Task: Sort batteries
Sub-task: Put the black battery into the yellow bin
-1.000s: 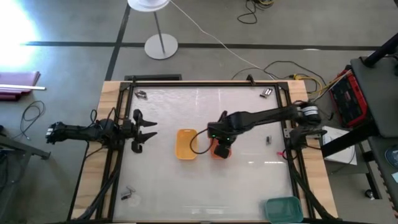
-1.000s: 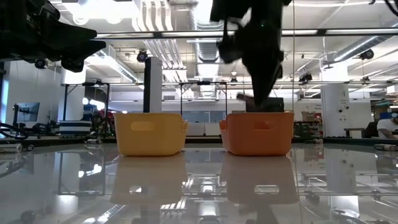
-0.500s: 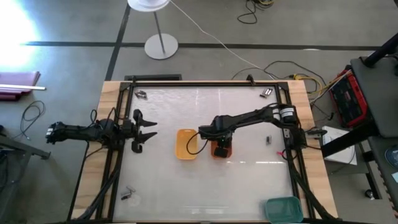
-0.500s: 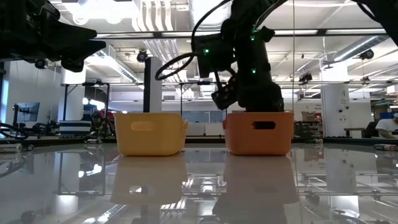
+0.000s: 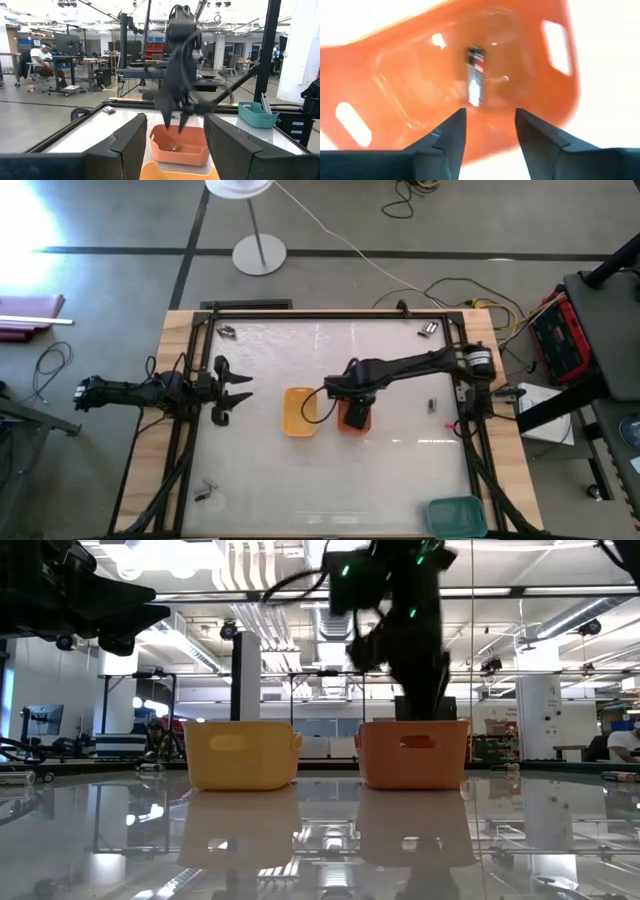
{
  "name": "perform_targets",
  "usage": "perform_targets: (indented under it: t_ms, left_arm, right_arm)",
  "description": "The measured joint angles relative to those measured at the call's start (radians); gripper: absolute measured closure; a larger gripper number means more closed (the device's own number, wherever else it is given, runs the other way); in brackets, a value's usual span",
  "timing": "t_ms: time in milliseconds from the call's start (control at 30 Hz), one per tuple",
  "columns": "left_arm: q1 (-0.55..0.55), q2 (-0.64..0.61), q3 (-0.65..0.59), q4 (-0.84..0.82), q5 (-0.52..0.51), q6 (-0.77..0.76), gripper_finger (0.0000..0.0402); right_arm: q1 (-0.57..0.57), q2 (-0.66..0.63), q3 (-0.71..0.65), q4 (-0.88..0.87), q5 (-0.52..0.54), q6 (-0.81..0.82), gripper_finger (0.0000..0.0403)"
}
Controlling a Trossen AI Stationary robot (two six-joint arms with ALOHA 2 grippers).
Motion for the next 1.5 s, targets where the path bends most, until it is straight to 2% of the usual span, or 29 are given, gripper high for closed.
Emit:
perform_targets:
  t_ms: [100, 233, 400, 567, 700, 800, 1000, 1233, 1500]
  left_arm:
    - [0.0, 0.0, 0.0, 0.001, 0.0, 0.0, 0.0221]
    - [0.0, 0.0, 0.0, 0.0, 0.0, 0.0, 0.0221]
    - [0.0, 0.0, 0.0, 0.0, 0.0, 0.0, 0.0221]
    - [0.0, 0.0, 0.0, 0.0, 0.0, 0.0, 0.0221]
    - [0.0, 0.0, 0.0, 0.0, 0.0, 0.0, 0.0221]
    - [0.0, 0.0, 0.0, 0.0, 0.0, 0.0, 0.0221]
    - [0.0, 0.0, 0.0, 0.0, 0.0, 0.0, 0.0221]
    - [0.0, 0.0, 0.0, 0.0, 0.0, 0.0, 0.0221]
    - [0.0, 0.0, 0.0, 0.0, 0.0, 0.0, 0.0221]
  right_arm:
    - [0.012, -0.092, -0.008, -0.115, 0.081, 0.114, 0.0216]
    - [0.028, -0.215, -0.086, -0.233, 0.123, 0.304, 0.0206]
    - [0.026, -0.371, -0.307, -0.236, 0.115, 0.511, 0.0207]
    - [-0.011, -0.481, -0.561, -0.129, 0.09, 0.647, 0.0218]
    - [-0.057, -0.516, -0.694, -0.031, 0.07, 0.676, 0.023]
    - [-0.102, -0.517, -0.745, -0.009, 0.07, 0.676, 0.0239]
    - [-0.149, -0.502, -0.788, 0.001, 0.063, 0.658, 0.0259]
    - [-0.149, -0.503, -0.825, 0.083, 0.014, 0.657, 0.0286]
    - [-0.149, -0.503, -0.849, 0.105, 0.009, 0.666, 0.031]
